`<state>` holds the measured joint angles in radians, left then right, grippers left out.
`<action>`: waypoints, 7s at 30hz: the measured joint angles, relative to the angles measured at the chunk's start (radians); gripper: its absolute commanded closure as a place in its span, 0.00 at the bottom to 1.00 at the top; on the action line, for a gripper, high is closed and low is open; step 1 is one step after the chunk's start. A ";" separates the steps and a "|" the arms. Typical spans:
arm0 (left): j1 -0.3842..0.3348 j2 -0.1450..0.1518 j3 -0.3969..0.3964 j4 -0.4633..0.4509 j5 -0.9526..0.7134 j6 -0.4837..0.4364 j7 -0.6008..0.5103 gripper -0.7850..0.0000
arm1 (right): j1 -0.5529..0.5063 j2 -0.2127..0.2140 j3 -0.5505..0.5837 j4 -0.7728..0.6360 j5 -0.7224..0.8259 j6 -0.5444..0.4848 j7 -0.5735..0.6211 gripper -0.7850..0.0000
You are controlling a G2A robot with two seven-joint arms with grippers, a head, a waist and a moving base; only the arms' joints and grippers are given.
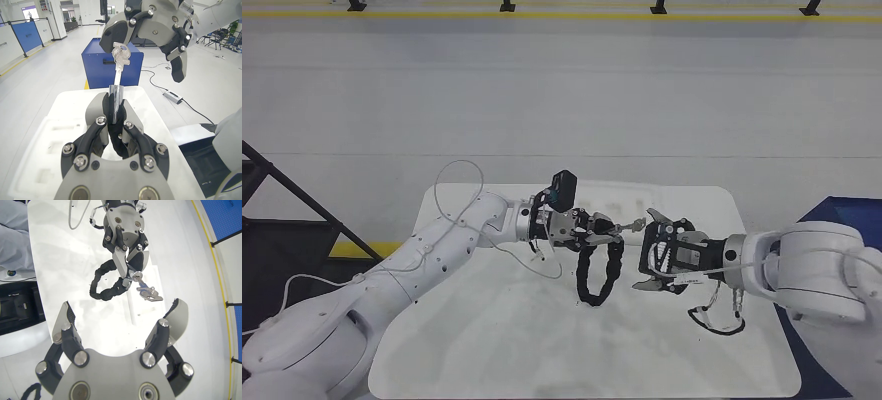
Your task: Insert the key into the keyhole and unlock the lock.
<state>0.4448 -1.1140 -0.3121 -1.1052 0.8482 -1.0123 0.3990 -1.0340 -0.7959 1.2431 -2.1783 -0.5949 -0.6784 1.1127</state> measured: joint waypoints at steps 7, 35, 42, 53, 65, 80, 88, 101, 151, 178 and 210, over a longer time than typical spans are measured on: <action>0.000 -0.014 -0.002 0.014 -0.006 0.000 0.000 1.00 | -0.005 0.001 -0.028 -0.011 -0.028 -0.027 -0.040 0.00; 0.005 -0.018 -0.036 -0.010 0.200 0.000 0.039 1.00 | 0.079 0.023 -0.065 0.043 -0.055 -0.105 -0.076 0.04; -0.004 -0.009 -0.004 -0.042 0.205 0.000 0.020 1.00 | 0.096 0.046 -0.097 0.037 -0.126 -0.133 -0.104 0.60; -0.030 -0.002 0.038 -0.047 0.170 0.000 0.009 1.00 | 0.107 0.064 -0.115 0.017 -0.157 -0.126 -0.098 0.76; -0.053 0.005 0.078 -0.059 0.148 0.000 0.016 1.00 | 0.089 0.067 -0.105 0.041 -0.124 -0.102 -0.173 1.00; -0.056 0.006 0.071 -0.055 0.166 0.000 0.015 1.00 | 0.086 0.064 -0.120 0.117 0.150 0.089 -0.122 1.00; -0.036 0.006 0.039 -0.064 0.189 0.000 0.006 1.00 | 0.094 0.060 -0.123 0.140 0.286 0.200 -0.082 1.00; -0.007 0.004 -0.006 -0.067 0.210 0.000 -0.025 1.00 | 0.113 0.053 -0.139 0.166 0.359 0.241 -0.051 0.43; 0.054 -0.080 0.142 0.093 0.408 0.000 -0.289 0.00 | 0.043 0.063 -0.037 0.309 0.396 0.060 -0.152 0.00; -0.329 0.086 0.142 0.047 -0.057 0.000 -0.141 0.00 | 0.503 -0.056 -0.361 0.868 0.363 -0.334 -0.307 0.00; -0.405 0.078 0.142 0.131 -0.353 0.000 -0.321 0.00 | 0.586 -0.058 -0.424 0.897 0.381 -0.334 -0.343 0.00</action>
<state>0.0396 -1.0360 -0.1700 -0.9746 0.4955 -1.0123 0.0782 -0.4476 -0.8542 0.8188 -1.2816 -0.2141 -1.0123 0.7693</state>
